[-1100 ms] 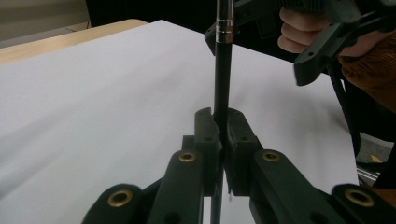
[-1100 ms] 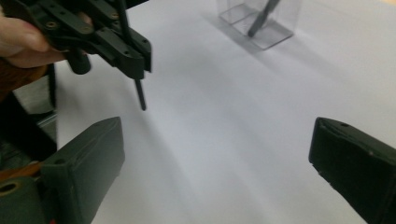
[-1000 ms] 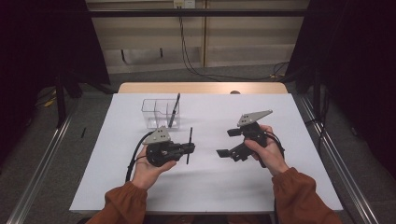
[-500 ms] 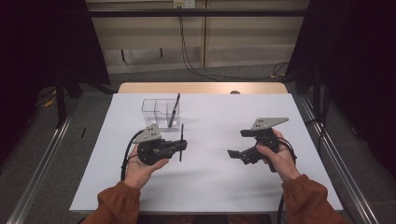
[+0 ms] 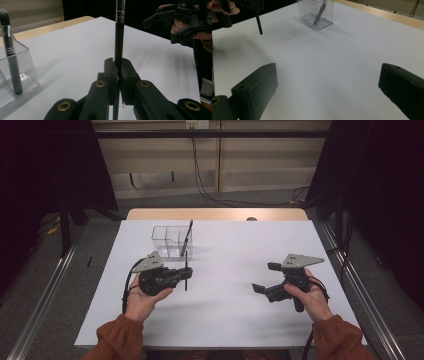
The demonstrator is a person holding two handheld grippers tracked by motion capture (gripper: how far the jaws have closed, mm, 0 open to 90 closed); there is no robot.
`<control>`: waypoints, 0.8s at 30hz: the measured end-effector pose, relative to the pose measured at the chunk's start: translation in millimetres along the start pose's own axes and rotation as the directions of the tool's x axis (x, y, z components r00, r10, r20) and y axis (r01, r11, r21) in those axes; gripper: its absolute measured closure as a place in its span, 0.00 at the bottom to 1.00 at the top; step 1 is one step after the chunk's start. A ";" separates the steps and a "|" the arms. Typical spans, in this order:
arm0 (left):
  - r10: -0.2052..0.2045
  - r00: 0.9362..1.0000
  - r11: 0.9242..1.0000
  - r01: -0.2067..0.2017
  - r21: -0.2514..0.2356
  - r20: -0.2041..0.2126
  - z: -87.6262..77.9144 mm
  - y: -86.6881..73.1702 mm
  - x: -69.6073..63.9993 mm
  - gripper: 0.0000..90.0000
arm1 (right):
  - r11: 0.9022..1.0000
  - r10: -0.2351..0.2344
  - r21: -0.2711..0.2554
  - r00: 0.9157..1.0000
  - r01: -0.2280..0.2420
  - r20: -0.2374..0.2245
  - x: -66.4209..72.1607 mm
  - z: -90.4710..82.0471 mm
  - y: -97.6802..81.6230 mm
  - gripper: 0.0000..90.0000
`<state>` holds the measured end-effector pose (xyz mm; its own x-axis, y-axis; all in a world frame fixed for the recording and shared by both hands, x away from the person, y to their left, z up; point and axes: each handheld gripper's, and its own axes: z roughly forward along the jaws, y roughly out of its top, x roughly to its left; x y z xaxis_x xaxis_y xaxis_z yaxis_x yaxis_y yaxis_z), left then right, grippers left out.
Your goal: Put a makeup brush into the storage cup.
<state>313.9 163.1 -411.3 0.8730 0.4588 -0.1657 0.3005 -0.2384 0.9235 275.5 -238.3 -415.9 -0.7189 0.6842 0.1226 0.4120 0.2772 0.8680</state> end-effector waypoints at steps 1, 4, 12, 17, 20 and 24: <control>-0.001 1.000 1.000 0.001 0.001 -0.001 -2.2 0.1 1.4 0.95 | 1.000 0.002 -0.007 1.000 -0.002 0.008 0.2 -0.7 -1.4 0.02; -0.002 1.000 1.000 0.002 -0.005 -0.015 -6.9 -0.2 4.7 0.95 | 1.000 0.017 -0.020 0.999 -0.016 0.033 -1.0 -4.2 -6.5 0.02; -0.011 0.999 1.000 0.011 -0.007 -0.035 -14.0 1.9 11.7 0.95 | 0.993 0.045 -0.117 0.995 -0.035 0.090 -0.7 -13.3 -23.9 0.01; -0.008 0.999 1.000 0.007 -0.018 -0.045 -18.4 6.8 14.8 0.95 | 0.988 0.078 -0.140 0.988 -0.059 0.134 -6.1 -21.3 -34.9 0.01; -0.013 0.999 1.000 0.011 -0.029 -0.053 -22.1 9.3 18.1 0.95 | 0.984 0.099 -0.162 0.980 -0.071 0.173 -8.9 -26.0 -40.9 0.00; -0.018 0.997 0.999 0.014 -0.045 -0.079 -28.1 10.8 22.5 0.95 | 0.981 0.116 -0.174 0.974 -0.082 0.195 -10.5 -32.5 -48.6 0.00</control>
<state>326.0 194.9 -395.3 0.8346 0.5289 -0.1540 0.2950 -0.1929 0.9358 244.9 -280.8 -443.8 -0.5429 0.8303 0.1263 0.3656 0.0982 0.9256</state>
